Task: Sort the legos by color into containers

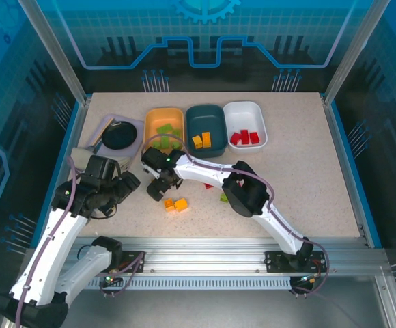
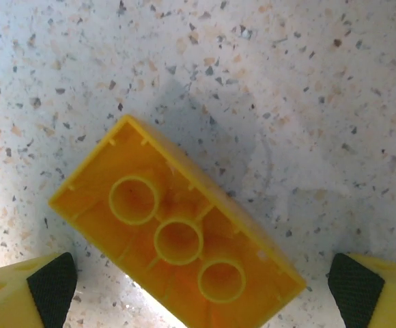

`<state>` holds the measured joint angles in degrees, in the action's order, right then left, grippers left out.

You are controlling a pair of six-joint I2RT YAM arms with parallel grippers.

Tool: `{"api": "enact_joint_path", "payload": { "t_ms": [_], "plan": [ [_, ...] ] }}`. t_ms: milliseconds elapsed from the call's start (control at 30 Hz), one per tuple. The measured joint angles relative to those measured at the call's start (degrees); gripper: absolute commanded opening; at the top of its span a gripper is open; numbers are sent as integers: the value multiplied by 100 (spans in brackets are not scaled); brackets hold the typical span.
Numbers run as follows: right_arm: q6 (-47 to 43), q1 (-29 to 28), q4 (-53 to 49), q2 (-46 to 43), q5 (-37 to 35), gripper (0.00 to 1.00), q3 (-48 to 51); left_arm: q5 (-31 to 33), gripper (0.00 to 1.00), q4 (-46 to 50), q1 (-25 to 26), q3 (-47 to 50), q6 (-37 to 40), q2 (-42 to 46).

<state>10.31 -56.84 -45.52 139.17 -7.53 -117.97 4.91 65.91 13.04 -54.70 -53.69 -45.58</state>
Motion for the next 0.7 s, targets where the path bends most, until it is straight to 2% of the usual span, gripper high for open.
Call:
{"api": "enact_joint_path", "payload": {
  "t_ms": [167,500,700],
  "plan": [
    [-15,55,-37,391,46,75,-649,0,89,31,0,-31,2,0],
    [-17,103,-79,407,48,37,-658,-2,88,26,0,-61,4,0],
    [20,101,72,-109,63,32,101,-114,89,-70,0,-57,55,0]
  ]
}}
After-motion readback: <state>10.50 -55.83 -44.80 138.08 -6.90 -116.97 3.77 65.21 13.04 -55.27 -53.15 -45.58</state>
